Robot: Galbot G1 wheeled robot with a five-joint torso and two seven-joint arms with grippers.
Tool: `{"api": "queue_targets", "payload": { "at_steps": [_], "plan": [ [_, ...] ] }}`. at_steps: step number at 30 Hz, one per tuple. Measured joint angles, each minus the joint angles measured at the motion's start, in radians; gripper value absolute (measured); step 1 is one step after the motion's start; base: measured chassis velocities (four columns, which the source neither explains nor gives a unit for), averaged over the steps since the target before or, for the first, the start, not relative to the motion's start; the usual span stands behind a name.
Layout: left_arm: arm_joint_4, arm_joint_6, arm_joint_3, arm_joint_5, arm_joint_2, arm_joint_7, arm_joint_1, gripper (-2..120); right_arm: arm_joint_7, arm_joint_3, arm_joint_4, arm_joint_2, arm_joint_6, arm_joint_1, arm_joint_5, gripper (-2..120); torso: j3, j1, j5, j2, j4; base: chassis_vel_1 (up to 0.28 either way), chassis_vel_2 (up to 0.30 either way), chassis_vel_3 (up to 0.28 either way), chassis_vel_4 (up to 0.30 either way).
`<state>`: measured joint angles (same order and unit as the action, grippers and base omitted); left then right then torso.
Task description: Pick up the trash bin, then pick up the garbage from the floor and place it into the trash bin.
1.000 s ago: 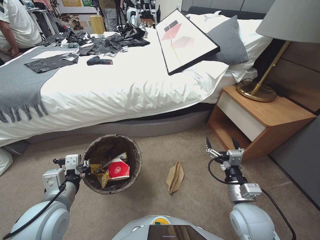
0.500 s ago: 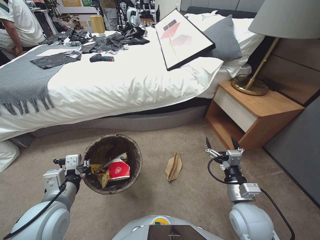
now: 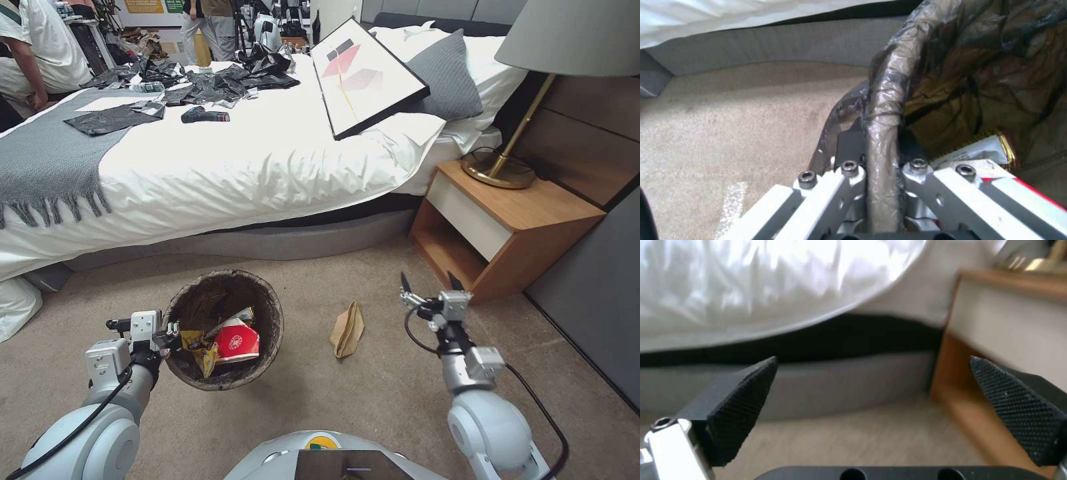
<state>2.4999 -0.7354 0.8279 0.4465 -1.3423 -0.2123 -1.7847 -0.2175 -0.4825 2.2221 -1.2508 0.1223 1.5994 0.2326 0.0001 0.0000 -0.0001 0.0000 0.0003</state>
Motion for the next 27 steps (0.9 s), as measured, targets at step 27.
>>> {"api": "queue_targets", "payload": {
  "at_steps": [27],
  "plan": [
    [0.000,0.000,0.012,0.011,0.017,-0.001,-0.019,3,-0.296,0.357,-0.348,0.026,0.326,-0.440,0.511,100,0.000,0.000,0.0000,0.000,-0.0004,0.000,0.000,0.000,0.000]
  ]
}}
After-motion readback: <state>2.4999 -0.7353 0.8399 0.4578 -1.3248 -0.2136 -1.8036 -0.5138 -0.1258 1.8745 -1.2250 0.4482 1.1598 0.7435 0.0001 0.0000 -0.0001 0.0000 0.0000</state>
